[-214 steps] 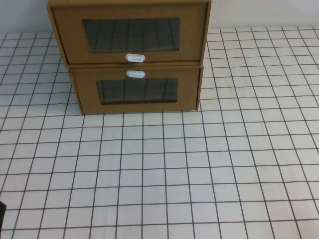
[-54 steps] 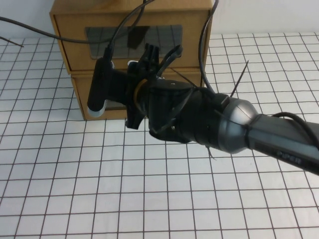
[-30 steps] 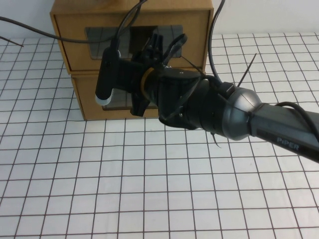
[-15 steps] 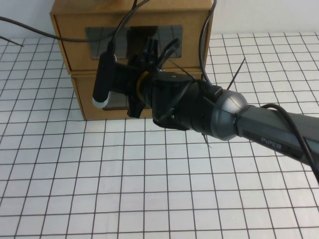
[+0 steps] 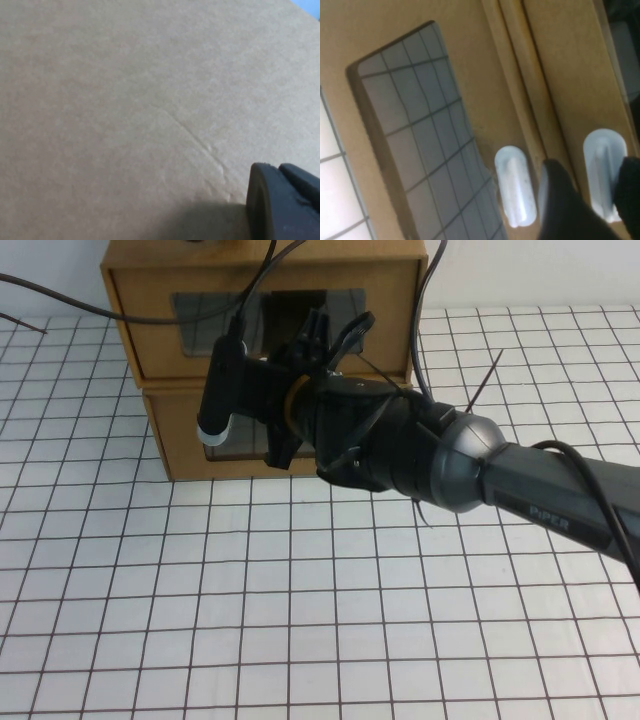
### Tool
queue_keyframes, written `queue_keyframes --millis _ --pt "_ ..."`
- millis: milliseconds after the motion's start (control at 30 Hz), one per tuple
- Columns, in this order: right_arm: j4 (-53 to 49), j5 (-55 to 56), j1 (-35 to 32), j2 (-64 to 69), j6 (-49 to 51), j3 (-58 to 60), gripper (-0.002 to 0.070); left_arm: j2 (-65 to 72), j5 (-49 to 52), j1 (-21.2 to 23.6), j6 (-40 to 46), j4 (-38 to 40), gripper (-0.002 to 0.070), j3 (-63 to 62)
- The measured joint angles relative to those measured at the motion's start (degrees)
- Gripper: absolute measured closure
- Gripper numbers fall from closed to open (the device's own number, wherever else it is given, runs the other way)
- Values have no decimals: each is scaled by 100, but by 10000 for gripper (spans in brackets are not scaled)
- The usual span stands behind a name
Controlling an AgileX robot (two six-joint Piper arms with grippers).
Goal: Open the shoe box
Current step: 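Pull the top drawer of the cardboard box fully open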
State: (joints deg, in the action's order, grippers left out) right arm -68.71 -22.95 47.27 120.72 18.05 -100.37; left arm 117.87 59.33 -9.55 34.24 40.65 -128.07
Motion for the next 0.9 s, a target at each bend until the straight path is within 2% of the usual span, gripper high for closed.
queue_keyframes --millis 133,267,333,500,733,900 --pt "-34 0 0 12 0 -9 466 0 3 0 0 0 677 0" --pt "-84 -23 -8 12 0 -12 542 0 12 0 0 0 677 0" --pt "-108 -32 -8 12 0 -22 559 0 25 0 0 0 677 0" --pt "-370 -35 -8 23 66 -22 571 0 25 0 0 0 677 0" --pt "-1520 -293 64 158 781 -22 575 0 25 0 0 0 677 0" --pt "-1811 -325 86 191 932 -12 582 0 47 0 0 0 677 0"
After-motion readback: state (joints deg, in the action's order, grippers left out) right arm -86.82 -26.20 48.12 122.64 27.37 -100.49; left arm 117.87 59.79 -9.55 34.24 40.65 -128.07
